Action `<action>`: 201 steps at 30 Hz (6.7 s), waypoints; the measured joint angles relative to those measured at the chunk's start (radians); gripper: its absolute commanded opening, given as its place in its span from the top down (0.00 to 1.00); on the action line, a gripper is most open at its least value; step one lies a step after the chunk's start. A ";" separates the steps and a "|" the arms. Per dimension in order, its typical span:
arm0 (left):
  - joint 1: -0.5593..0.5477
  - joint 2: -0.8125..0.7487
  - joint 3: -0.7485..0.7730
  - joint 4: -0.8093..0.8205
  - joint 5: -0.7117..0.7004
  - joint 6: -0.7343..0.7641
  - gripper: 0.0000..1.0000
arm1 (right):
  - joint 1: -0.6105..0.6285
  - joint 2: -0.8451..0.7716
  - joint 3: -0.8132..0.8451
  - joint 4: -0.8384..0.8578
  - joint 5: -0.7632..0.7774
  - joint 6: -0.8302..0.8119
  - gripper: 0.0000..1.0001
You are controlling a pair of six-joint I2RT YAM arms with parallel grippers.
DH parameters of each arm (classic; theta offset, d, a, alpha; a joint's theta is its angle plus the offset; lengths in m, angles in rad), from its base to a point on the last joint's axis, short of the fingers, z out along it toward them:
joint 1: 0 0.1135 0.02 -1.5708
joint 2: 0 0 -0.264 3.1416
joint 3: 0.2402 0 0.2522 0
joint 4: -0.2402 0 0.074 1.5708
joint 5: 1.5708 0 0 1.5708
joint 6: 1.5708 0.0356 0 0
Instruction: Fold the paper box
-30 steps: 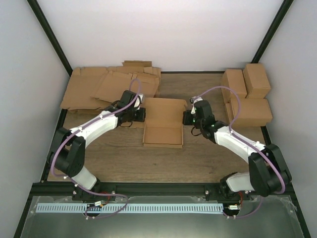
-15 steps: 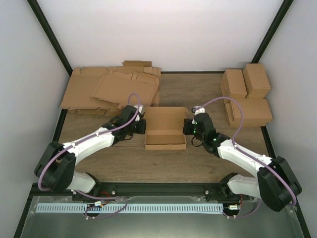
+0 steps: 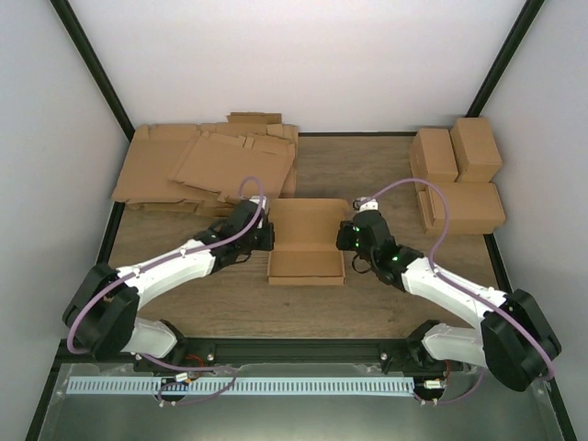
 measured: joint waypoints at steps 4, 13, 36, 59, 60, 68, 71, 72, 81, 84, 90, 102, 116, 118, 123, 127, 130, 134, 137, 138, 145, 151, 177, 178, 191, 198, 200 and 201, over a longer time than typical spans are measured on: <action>-0.031 -0.003 0.002 -0.008 -0.042 -0.019 0.96 | 0.015 -0.003 -0.002 -0.008 0.030 0.014 0.99; -0.122 -0.068 -0.127 0.061 -0.121 -0.100 0.96 | 0.130 -0.069 -0.111 0.017 0.152 0.085 0.99; -0.181 -0.347 -0.039 -0.278 0.027 -0.107 0.00 | 0.158 -0.149 -0.204 0.102 0.151 0.003 0.99; -0.169 0.117 0.547 -0.682 0.099 0.454 0.24 | 0.158 -0.097 -0.208 0.201 0.023 -0.198 0.99; -0.169 0.126 0.547 -0.681 0.087 0.465 0.23 | 0.158 -0.096 -0.207 0.203 0.021 -0.202 0.99; -0.170 0.153 0.577 -0.683 -0.021 0.478 0.21 | 0.158 -0.076 -0.196 0.205 0.004 -0.218 0.99; -0.170 0.145 0.592 -0.674 -0.039 0.480 0.24 | 0.159 -0.067 -0.195 0.205 0.002 -0.228 0.99; -0.169 0.139 0.596 -0.673 -0.040 0.481 0.24 | 0.159 -0.066 -0.193 0.204 0.002 -0.230 0.99; -0.161 0.179 0.648 -0.666 -0.053 0.508 0.24 | 0.159 -0.064 -0.190 0.202 -0.003 -0.249 0.99; -0.153 0.225 0.648 -0.654 -0.025 0.519 0.25 | 0.159 -0.064 -0.189 0.202 -0.005 -0.256 0.99; -0.149 0.279 0.647 -0.643 0.034 0.546 0.55 | 0.159 -0.061 -0.185 0.195 -0.012 -0.261 0.99; -0.143 0.285 0.640 -0.638 0.139 0.578 0.86 | 0.159 -0.056 -0.180 0.180 -0.012 -0.282 0.99; -0.151 0.275 0.630 -0.634 0.124 0.600 0.96 | 0.159 -0.055 -0.160 0.137 -0.013 -0.312 0.89; -0.158 0.275 0.629 -0.635 0.108 0.600 0.96 | 0.159 -0.055 -0.151 0.119 -0.014 -0.314 0.84; -0.169 0.270 0.617 -0.639 0.071 0.599 0.96 | 0.158 -0.057 -0.125 0.058 -0.023 -0.306 0.71; -0.170 0.270 0.605 -0.650 0.063 0.596 0.96 | 0.158 -0.074 -0.100 -0.015 -0.023 -0.290 0.64; -0.172 0.270 0.601 -0.664 0.064 0.591 0.96 | 0.159 -0.083 -0.080 -0.074 -0.023 -0.275 0.58; -0.174 0.270 0.599 -0.678 0.064 0.582 0.96 | 0.159 -0.103 -0.050 -0.151 -0.013 -0.246 0.50; -0.175 0.270 0.599 -0.685 0.065 0.575 0.96 | 0.159 -0.131 -0.023 -0.200 0.000 -0.219 0.47; -0.175 0.270 0.599 -0.685 0.065 0.573 0.96 | 0.159 -0.141 -0.013 -0.212 0.000 -0.208 0.47; -0.180 0.270 0.599 -0.664 0.072 0.548 0.96 | 0.161 -0.203 0.069 -0.309 -0.034 -0.160 0.38; -0.180 0.270 0.599 -0.663 0.071 0.544 0.96 | 0.162 -0.270 0.113 -0.422 -0.085 -0.101 0.29; -0.180 0.270 0.586 -0.648 0.072 0.512 0.96 | 0.162 -0.457 -0.064 -0.576 -0.338 0.336 0.22; -0.180 0.270 0.586 -0.648 0.072 0.512 0.96 | 0.162 -0.459 -0.087 -0.555 -0.350 0.349 0.22; -0.180 0.270 0.586 -0.637 0.111 0.463 0.96 | 0.162 -0.366 -0.156 -0.298 -0.446 0.401 0.41; -0.180 0.268 0.586 -0.634 0.171 0.401 0.95 | 0.161 -0.303 -0.156 -0.206 -0.461 0.402 0.46; -0.180 0.266 0.586 -0.634 0.190 0.388 0.94 | 0.161 -0.294 -0.156 -0.192 -0.462 0.402 0.46; -0.179 0.265 0.586 -0.634 0.201 0.383 0.94 | 0.161 -0.291 -0.156 -0.188 -0.463 0.402 0.47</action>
